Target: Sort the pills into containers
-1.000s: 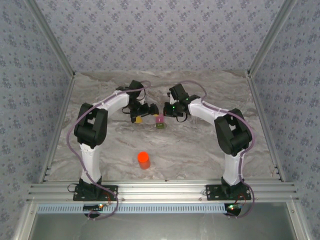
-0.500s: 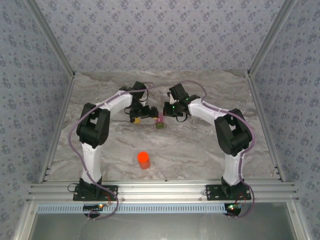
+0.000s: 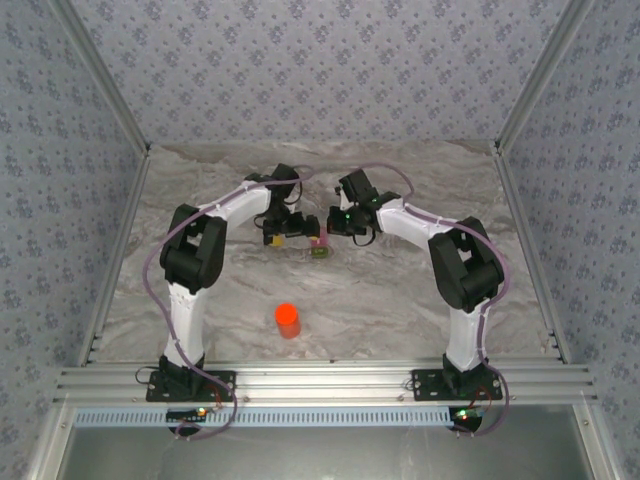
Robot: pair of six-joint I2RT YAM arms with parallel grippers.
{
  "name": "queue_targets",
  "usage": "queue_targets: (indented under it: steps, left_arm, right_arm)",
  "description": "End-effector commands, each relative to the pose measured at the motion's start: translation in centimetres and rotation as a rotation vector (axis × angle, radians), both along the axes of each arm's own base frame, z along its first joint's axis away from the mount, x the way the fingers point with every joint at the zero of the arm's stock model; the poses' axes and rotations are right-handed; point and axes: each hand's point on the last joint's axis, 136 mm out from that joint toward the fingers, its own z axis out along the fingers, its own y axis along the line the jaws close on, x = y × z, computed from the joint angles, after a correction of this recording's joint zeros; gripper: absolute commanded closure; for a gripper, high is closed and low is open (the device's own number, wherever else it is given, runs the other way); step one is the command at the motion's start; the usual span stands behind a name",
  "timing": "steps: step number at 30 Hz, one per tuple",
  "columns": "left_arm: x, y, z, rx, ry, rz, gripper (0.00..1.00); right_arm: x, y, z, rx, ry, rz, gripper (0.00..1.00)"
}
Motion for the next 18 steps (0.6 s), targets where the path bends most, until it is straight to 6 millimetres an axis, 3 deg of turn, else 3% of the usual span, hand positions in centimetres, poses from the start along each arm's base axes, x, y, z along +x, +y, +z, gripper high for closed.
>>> queue_targets:
  steps: [1, 18]
  left_arm:
    - [-0.8, 0.5, -1.2, 0.044, 0.034, -0.016, 0.01]
    - [-1.6, 0.9, -2.4, 0.049, 0.058, -0.012, 0.0]
  right_arm:
    - [-0.2, -0.7, -0.5, 0.008, 0.029, -0.022, 0.87]
    - [-0.6, -2.2, -1.6, -0.012, 0.044, -0.052, 0.67]
